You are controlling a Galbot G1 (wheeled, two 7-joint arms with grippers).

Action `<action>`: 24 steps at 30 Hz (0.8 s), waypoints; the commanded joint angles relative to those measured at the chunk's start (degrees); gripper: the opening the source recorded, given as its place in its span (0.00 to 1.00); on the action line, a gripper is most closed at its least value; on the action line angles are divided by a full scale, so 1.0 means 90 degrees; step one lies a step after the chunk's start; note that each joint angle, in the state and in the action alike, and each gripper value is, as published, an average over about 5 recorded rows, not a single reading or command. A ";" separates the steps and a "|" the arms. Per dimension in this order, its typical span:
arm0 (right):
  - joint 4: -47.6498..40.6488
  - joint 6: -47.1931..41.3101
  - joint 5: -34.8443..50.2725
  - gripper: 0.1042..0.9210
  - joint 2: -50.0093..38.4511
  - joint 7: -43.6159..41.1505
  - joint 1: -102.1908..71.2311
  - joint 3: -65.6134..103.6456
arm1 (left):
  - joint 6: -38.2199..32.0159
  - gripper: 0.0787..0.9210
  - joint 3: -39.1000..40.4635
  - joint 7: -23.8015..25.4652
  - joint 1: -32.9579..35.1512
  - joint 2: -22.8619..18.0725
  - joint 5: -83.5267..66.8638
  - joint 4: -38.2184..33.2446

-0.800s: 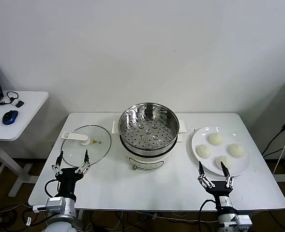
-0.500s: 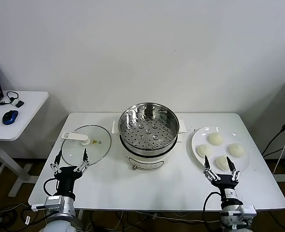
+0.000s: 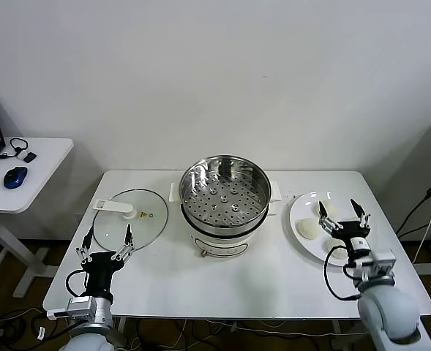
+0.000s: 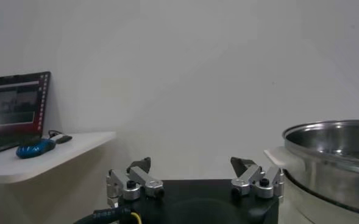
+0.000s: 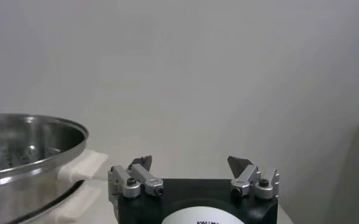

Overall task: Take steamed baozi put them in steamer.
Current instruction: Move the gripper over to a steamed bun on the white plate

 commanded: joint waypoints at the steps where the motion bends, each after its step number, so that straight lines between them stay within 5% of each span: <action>1: -0.0892 -0.1023 -0.0110 0.88 -0.2001 -0.1138 0.1803 -0.1036 | -0.0045 0.88 -0.0022 -0.0005 -0.0007 0.0037 -0.0081 0.0045; 13: -0.2449 -0.0805 -0.0744 0.88 -0.3989 -0.4226 0.5095 -0.4395 | -0.0213 0.88 0.0010 -0.0022 0.0000 0.0109 -0.0205 0.0170; 24: -0.4162 0.0565 -0.1118 0.88 -0.3695 -0.6159 0.8906 -0.8793 | -0.0300 0.88 0.0072 -0.0017 -0.0050 0.0157 -0.0238 0.0357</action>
